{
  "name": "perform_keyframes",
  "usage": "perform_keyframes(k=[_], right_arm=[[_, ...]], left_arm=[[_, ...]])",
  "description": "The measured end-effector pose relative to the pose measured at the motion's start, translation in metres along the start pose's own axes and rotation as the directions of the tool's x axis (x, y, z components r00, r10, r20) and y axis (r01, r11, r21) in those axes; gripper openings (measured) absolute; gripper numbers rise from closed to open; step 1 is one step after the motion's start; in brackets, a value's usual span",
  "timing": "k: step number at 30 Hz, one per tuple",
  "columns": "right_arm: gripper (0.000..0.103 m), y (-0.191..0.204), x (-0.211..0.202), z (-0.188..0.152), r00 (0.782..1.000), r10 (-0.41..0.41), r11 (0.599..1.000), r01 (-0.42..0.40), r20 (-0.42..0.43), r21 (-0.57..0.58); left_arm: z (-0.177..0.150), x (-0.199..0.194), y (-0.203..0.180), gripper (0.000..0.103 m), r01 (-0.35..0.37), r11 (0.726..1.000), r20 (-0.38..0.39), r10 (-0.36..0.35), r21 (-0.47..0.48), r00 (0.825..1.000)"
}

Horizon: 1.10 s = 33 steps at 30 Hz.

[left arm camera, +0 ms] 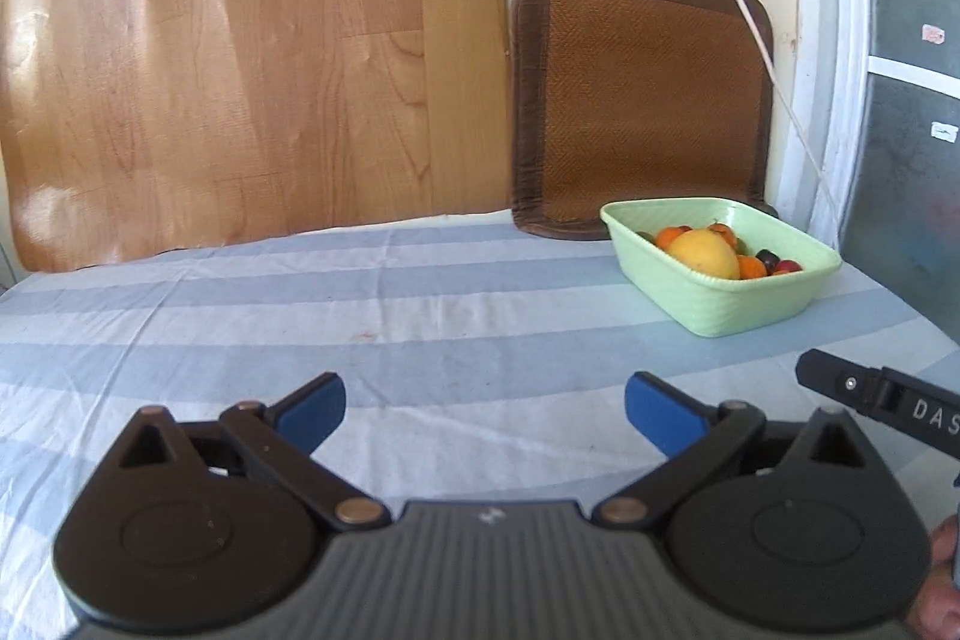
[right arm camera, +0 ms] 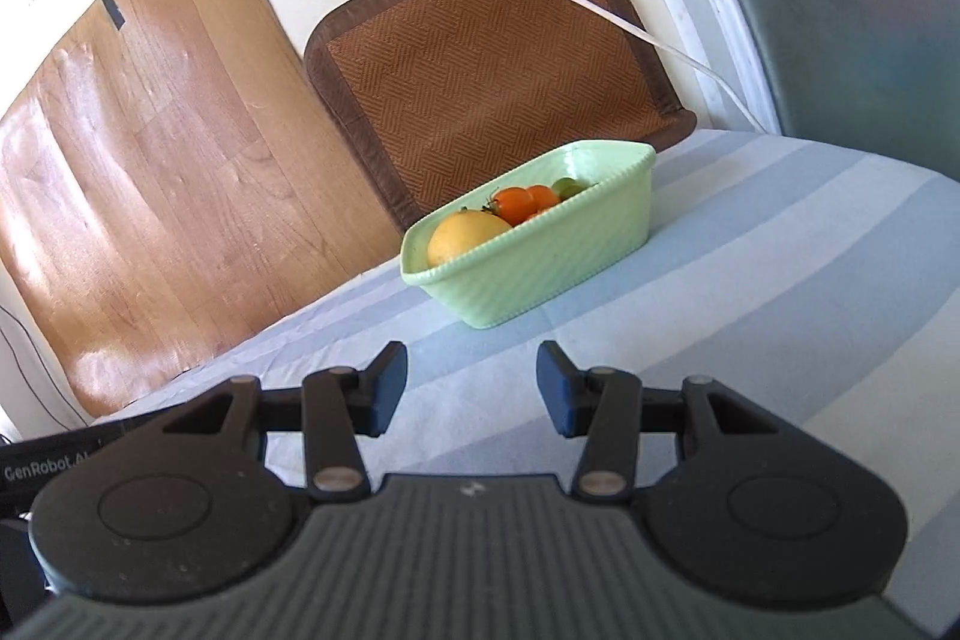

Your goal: Organize fruits

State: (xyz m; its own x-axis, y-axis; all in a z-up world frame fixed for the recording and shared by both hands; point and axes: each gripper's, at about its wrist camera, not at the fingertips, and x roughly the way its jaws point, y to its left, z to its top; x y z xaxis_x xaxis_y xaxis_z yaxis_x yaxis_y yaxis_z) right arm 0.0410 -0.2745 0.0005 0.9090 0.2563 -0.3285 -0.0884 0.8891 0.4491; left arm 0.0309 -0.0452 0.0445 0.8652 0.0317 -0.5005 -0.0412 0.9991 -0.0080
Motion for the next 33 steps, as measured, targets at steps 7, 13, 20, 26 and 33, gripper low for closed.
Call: perform_keyframes(k=[7,13,20,26,33], right_arm=[[0.052,0.0,-0.002,-0.003,1.0,-0.012,1.0,0.012,0.001,-0.008],[0.054,-0.001,-0.002,-0.003,1.0,-0.01,1.0,0.01,0.004,0.001],[0.055,-0.003,-0.004,-0.004,1.0,-0.001,1.0,0.001,0.012,0.014],[0.056,-0.006,-0.004,-0.004,1.0,0.008,0.999,-0.009,0.011,0.043],[0.056,-0.014,-0.004,-0.002,1.0,0.014,0.995,-0.015,0.009,0.098]], left_arm=[[-0.005,-0.001,0.003,0.103,-0.01,1.0,-0.011,0.01,-0.01,1.0],[-0.006,-0.001,0.006,0.103,-0.025,1.0,-0.013,0.024,-0.013,1.0],[-0.007,0.0,0.008,0.103,-0.061,0.998,-0.01,0.061,-0.011,0.998],[-0.008,0.002,0.006,0.103,-0.092,0.996,-0.008,0.092,0.01,0.996],[-0.007,0.002,0.006,0.103,-0.114,0.993,0.005,0.113,0.016,0.994]])
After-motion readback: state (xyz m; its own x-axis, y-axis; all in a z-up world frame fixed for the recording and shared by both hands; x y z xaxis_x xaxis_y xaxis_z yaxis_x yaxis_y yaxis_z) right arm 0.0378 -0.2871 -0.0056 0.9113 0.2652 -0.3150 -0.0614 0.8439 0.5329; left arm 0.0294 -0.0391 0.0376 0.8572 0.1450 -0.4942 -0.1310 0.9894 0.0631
